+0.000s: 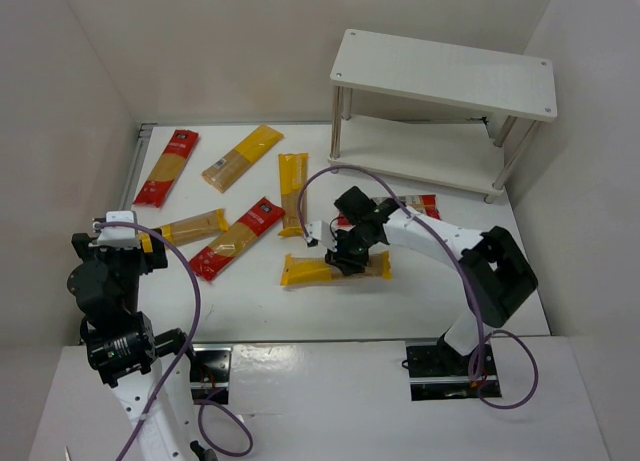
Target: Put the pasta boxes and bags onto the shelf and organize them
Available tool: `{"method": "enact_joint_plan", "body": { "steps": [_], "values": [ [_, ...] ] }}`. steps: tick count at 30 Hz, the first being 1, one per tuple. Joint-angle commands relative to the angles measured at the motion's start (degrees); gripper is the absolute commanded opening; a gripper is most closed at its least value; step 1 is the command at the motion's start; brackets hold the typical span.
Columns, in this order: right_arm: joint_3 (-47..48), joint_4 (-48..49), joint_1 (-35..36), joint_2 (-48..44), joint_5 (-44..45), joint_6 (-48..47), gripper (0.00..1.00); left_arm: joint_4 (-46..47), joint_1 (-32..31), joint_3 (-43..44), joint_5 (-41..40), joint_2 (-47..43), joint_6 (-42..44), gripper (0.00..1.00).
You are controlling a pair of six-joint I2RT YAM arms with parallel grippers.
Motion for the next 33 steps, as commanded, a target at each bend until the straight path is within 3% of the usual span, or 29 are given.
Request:
{"method": "enact_joint_plan", "body": {
  "steps": [1,6,13,22,33],
  "values": [
    [-0.1,3.6,0.5,-8.6,-0.5,12.3,0.00,1.9,0.4,0.0,-0.4,-0.3,-0.9,1.00],
    [-1.6,8.1,0.0,-12.4,6.9,21.5,0.00,1.9,0.4,0.0,-0.4,-0.3,-0.9,1.00],
    [-3.9,11.9,-0.8,-13.6,16.8,25.9,0.00,1.9,0.4,0.0,-0.9,-0.3,-0.9,1.00],
    [-7.0,18.4,-2.7,-21.5,25.9,32.0,0.00,1.9,0.4,0.0,-0.9,-0.9,-1.4,1.00],
    [-9.3,19.0,-4.4,-25.8,26.6,31.8,0.00,1.9,0.4,0.0,-1.5,-0.9,-1.4,1.00]
  ]
}}
